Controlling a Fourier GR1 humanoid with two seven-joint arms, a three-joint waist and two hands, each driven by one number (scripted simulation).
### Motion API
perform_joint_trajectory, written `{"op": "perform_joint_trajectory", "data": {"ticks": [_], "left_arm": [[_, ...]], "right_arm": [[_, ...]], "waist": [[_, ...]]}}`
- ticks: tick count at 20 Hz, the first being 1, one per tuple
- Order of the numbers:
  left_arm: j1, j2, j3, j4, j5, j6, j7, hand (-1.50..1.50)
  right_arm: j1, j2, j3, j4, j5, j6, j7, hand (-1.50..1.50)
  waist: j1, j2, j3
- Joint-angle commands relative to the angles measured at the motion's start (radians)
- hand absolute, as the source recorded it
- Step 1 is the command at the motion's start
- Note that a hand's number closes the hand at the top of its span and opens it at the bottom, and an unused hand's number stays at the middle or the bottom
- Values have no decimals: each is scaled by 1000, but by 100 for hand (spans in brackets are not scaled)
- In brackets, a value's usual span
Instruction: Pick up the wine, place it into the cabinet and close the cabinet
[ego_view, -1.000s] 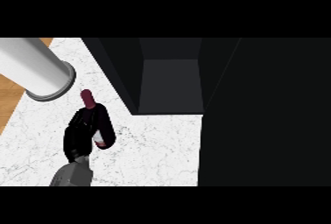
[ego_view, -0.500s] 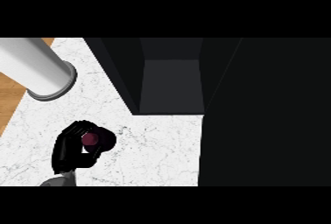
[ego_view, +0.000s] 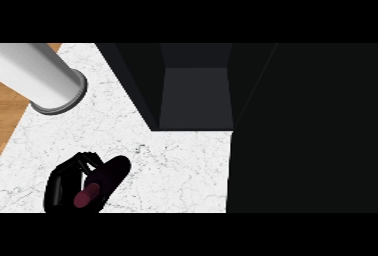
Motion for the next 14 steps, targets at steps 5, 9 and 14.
{"op": "perform_joint_trajectory", "data": {"ticks": [5, 9, 14], "left_arm": [[86, -22, -47, -284, 48, -26, 122, 150], [89, -4, -79, -480, 80, -5, 308, 150], [65, -50, -166, -560, -25, 90, 384, 150]], "right_arm": [[23, 0, -5, -116, -63, -10, 49, -150], [-21, -6, -36, -66, -89, -8, 31, -150], [48, 8, -16, -138, -84, -11, 48, -150]], "waist": [[3, 1, -1], [6, 1, 0], [-3, 1, -1]]}}
